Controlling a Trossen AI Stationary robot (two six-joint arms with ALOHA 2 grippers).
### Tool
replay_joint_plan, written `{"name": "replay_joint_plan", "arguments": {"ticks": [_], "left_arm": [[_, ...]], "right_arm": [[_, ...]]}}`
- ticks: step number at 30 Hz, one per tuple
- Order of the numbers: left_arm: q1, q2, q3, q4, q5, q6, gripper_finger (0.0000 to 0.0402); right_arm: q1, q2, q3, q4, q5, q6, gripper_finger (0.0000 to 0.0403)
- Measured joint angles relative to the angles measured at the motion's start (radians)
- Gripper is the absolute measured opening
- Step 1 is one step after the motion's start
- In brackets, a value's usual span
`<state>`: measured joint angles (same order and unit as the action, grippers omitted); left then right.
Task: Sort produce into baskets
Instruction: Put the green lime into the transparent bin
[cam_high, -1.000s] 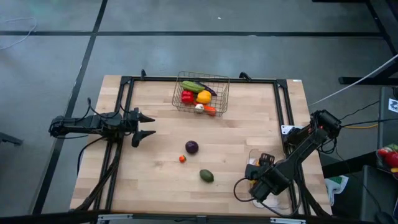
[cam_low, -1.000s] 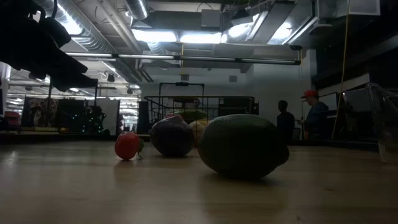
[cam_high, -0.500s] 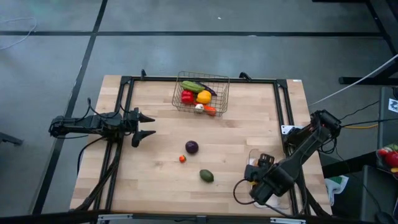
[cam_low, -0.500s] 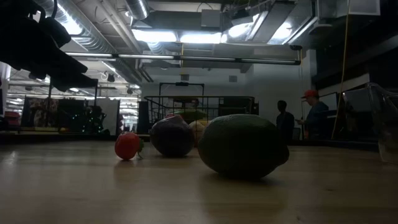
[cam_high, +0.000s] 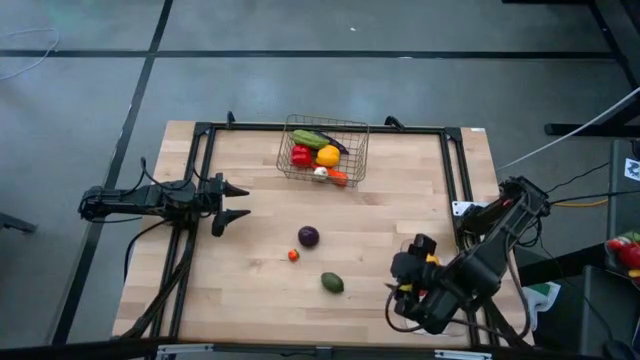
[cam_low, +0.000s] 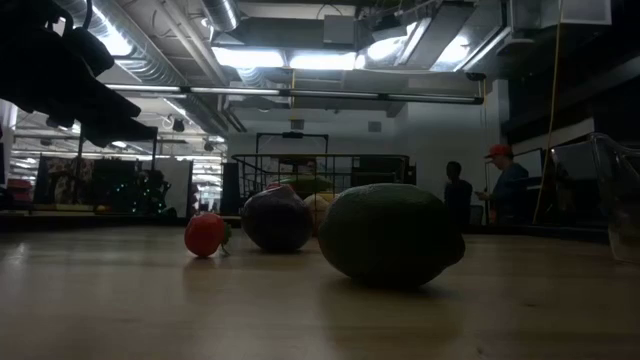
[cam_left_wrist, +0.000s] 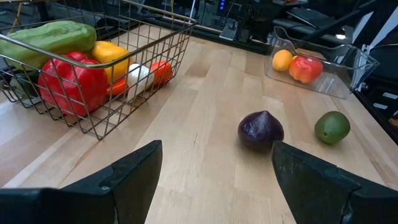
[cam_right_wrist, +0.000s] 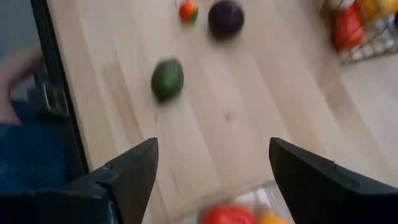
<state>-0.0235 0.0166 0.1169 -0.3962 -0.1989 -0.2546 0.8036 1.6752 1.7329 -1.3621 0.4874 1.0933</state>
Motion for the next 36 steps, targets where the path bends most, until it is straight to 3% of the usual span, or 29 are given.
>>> {"name": "replay_joint_plan", "arguments": {"ticks": [5,17,31,36], "left_arm": [[0.000,0.000,0.000,0.000,0.000,0.000,0.0299],[0.000,0.000,0.000,0.000,0.000,0.000,0.0299],[0.000,0.000,-0.002,0.018,0.000,-0.002,0.0299],[0.000,0.000,-0.003,0.025,0.000,-0.090,0.0299]], "right_arm": [[0.000,0.000,0.016,0.065,0.082,-0.001,0.0298],[-0.001,0.000,0.016,0.211,0.088,-0.002,0.0300],[-0.113,0.000,0.016,0.263,0.078,-0.002,0.0301],[-0.182,0.000,0.016,0.262,0.073,-0.010,0.0301]]}}
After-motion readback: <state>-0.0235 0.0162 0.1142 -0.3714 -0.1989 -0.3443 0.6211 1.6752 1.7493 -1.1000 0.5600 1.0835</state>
